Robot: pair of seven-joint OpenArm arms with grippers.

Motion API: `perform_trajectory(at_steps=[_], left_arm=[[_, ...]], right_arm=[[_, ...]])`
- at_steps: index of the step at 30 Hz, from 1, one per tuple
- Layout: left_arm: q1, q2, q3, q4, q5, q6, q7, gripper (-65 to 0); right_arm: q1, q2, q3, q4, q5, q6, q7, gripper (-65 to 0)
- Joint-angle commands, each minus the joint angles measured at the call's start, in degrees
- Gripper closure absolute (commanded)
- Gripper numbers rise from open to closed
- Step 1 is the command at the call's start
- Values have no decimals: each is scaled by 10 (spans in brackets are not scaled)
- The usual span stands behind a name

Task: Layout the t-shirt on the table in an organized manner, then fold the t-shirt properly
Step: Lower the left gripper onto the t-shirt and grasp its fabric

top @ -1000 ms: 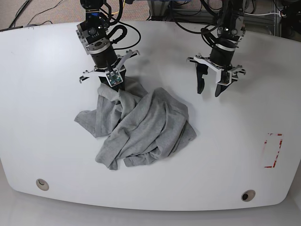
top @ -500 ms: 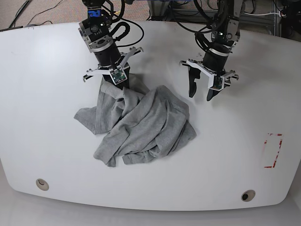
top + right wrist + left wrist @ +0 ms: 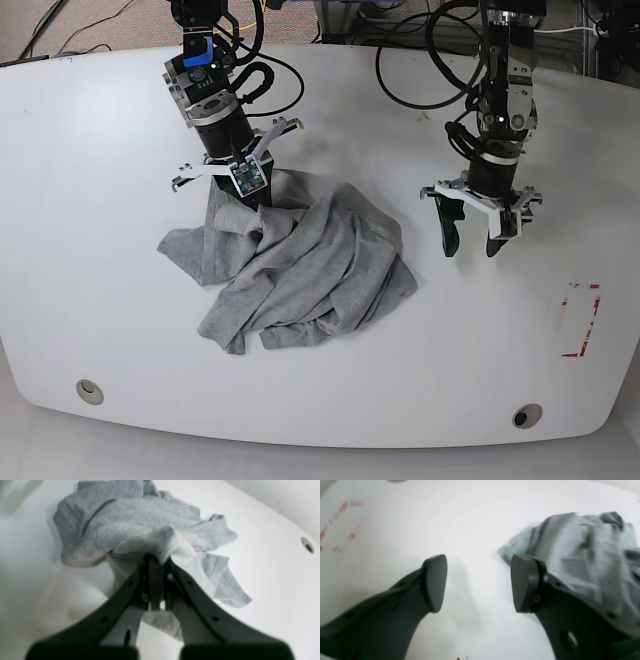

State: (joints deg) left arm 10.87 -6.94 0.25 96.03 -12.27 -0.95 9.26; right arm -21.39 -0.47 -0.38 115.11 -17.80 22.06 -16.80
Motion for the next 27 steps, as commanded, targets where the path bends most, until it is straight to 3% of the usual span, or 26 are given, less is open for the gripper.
perform_trajectory(at_steps=[1, 14, 27], left_arm=[[-60, -2, -2, -35, -28, -2, 32, -392], [-180, 20, 2, -191, -70, -4, 73, -392], [-253, 21, 81, -310, -153, -3, 72, -392]], right_arm=[[3, 0, -1, 12, 3, -3, 18, 0], [2, -1, -2, 12, 3, -3, 18, 0], [1, -2, -2, 12, 3, -3, 18, 0]])
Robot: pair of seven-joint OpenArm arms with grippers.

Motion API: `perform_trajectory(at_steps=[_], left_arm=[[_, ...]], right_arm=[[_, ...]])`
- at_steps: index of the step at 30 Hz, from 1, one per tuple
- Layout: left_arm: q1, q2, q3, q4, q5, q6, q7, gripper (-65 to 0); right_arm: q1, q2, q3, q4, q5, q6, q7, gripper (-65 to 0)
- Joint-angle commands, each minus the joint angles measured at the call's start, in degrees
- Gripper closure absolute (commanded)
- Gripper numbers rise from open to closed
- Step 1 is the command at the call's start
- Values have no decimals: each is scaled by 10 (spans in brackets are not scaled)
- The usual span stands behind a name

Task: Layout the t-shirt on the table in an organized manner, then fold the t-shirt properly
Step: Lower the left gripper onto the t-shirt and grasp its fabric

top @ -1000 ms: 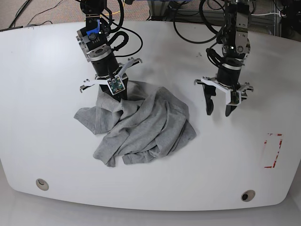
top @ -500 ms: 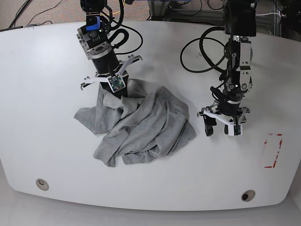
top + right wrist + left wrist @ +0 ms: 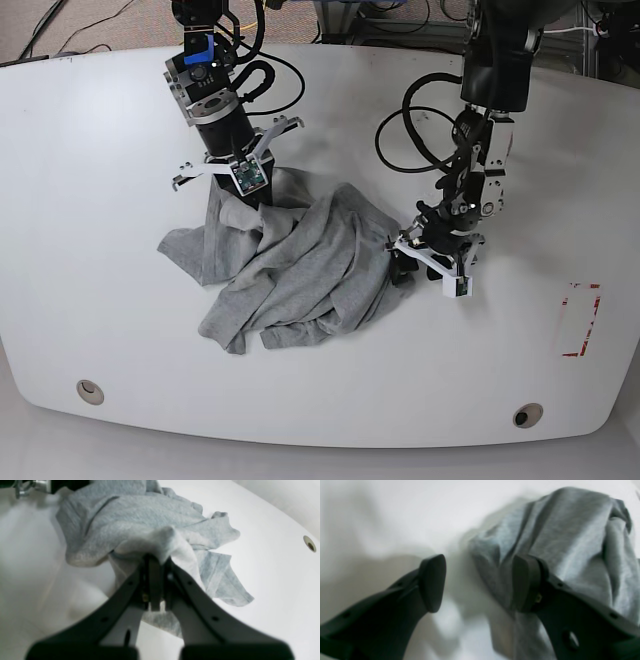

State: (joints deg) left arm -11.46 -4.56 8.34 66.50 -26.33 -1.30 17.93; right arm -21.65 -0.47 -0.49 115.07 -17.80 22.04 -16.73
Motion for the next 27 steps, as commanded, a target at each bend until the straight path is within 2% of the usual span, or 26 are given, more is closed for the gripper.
perform_trajectory(at_steps=[1, 14, 22, 25, 27], left_arm=[[-34, -2, 0, -23, -15, 0, -15, -392], [-101, 44, 0, -139, -20, -1, -15, -392], [-106, 44, 35, -150, -21, -1, -15, -385], [-103, 43, 47, -150, -21, -1, -15, -308], [-102, 42, 52, -150, -21, -1, -15, -207]], right_arm=[[3, -2, -1, 12, 3, -3, 17, 0], [2, -3, -1, 12, 4, -3, 17, 0], [2, -4, -1, 11, 5, -3, 17, 0], [3, -4, -1, 11, 5, -3, 17, 0], [3, -4, -1, 11, 5, -3, 17, 0]])
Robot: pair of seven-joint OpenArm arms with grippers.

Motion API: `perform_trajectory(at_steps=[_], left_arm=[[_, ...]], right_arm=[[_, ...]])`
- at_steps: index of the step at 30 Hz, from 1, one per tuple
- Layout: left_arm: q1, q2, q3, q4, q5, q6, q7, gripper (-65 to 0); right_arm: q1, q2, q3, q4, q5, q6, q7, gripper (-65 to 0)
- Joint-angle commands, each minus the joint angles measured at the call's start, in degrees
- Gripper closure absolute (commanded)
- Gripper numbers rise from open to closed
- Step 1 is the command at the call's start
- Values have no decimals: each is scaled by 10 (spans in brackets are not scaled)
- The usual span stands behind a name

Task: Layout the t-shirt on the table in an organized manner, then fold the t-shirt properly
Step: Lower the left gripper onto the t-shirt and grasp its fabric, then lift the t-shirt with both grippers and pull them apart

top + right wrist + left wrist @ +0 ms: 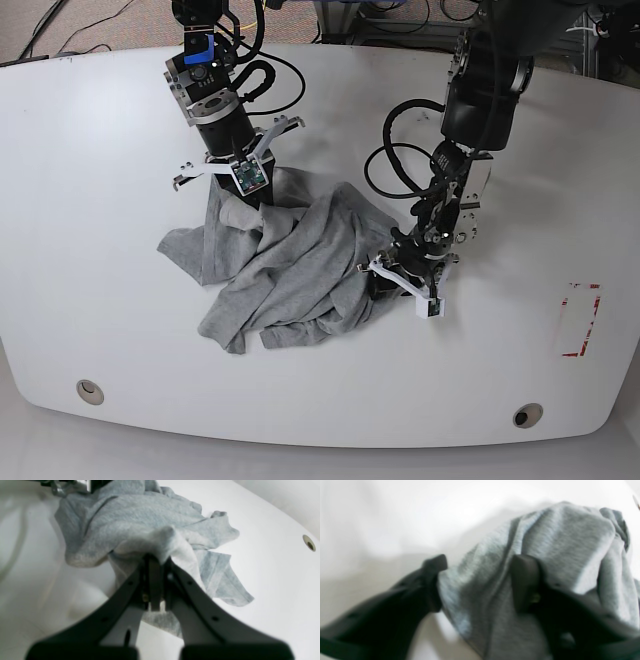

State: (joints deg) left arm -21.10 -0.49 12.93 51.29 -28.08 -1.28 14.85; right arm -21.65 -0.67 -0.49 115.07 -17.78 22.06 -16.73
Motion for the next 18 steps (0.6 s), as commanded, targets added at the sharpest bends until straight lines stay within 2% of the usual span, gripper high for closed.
perform_trajectory(at_steps=[1, 4, 6, 12, 18], left_arm=[[-6, 1, 7, 2, -4, -1, 16, -158], [-6, 1, 7, 2, -4, 0, 16, -49], [-5, 0, 6, 2, -4, 2, 16, -1], [7, -2, 4, 9, -4, 3, 15, 0], [31, -47, 4, 81, -5, 4, 17, 0]], right_arm=[[3, -2, -1, 11, 5, -3, 17, 0], [4, -2, -1, 11, 5, -3, 18, 0], [5, -2, -1, 11, 5, -3, 18, 0], [8, -2, -1, 11, 5, -3, 18, 0], [25, -2, 12, 9, 6, -8, 15, 0]])
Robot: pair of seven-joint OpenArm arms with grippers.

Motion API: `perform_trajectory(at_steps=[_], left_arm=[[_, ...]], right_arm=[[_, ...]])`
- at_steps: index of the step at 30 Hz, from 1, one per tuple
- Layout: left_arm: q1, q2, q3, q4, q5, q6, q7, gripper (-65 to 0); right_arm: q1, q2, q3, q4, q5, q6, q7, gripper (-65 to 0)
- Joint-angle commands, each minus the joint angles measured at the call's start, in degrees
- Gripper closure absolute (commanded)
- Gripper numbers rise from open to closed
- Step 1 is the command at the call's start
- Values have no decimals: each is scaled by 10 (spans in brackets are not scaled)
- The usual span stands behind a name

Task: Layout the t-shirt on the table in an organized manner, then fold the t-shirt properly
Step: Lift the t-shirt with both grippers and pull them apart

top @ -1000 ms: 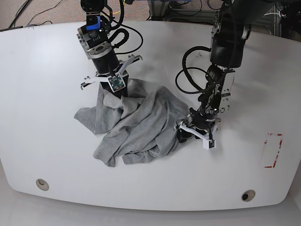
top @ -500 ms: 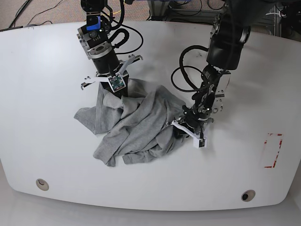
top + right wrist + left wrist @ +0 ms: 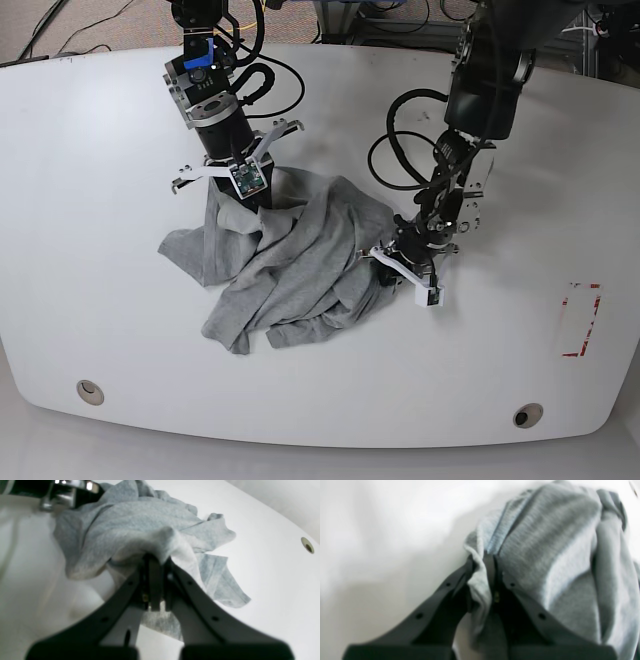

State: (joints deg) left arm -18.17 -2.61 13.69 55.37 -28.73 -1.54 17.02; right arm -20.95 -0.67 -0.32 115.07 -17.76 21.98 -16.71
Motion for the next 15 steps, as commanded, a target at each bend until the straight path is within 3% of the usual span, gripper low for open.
perform_trajectory(at_steps=[1, 7, 15], left_arm=[[10, -29, -4, 54, 2, 6, -4, 0], [50, -81, -8, 168, 2, 6, 47, 0], [114, -126, -103, 331, 2, 4, 92, 0]], right_arm=[[24, -2, 19, 8, 6, -7, 14, 0], [50, -6, 57, -6, 7, -2, 14, 0], [104, -3, 77, -6, 7, 8, 14, -2]])
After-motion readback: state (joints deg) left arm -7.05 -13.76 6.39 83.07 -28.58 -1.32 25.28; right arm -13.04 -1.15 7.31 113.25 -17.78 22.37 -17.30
